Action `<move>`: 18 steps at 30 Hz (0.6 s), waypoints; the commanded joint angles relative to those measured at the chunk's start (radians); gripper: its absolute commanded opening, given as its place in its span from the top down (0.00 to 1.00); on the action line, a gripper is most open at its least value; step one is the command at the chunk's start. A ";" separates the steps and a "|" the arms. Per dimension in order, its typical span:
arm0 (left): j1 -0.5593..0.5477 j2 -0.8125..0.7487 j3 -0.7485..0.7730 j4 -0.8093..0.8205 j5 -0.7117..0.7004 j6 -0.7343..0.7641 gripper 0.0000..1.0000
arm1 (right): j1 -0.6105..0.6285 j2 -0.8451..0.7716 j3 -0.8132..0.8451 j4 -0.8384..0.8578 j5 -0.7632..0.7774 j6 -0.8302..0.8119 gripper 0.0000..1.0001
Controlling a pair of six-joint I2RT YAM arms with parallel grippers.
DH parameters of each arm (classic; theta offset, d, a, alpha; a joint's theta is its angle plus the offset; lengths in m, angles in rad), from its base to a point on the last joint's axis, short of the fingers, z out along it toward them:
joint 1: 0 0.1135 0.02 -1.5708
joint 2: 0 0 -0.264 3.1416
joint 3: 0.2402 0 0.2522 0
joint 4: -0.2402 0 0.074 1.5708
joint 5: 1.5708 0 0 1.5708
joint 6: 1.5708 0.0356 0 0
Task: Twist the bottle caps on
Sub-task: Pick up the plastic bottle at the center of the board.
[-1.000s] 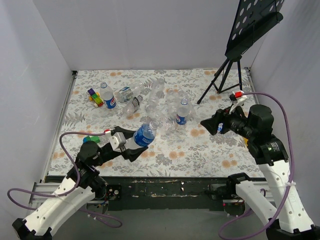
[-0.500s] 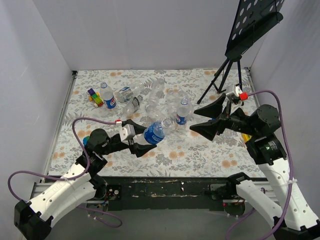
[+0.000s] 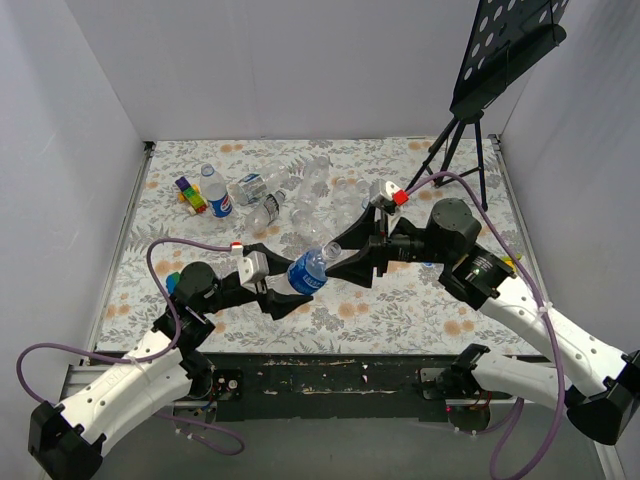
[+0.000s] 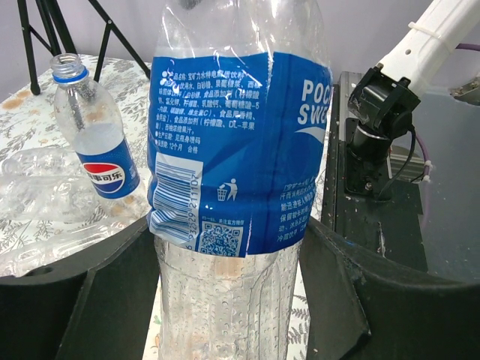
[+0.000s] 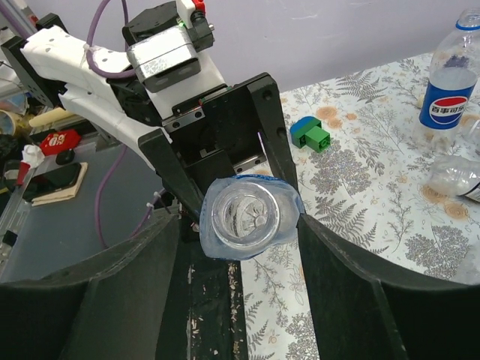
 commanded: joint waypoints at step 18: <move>0.004 0.003 0.014 -0.039 0.040 -0.006 0.53 | 0.047 0.012 0.040 0.042 0.066 -0.079 0.99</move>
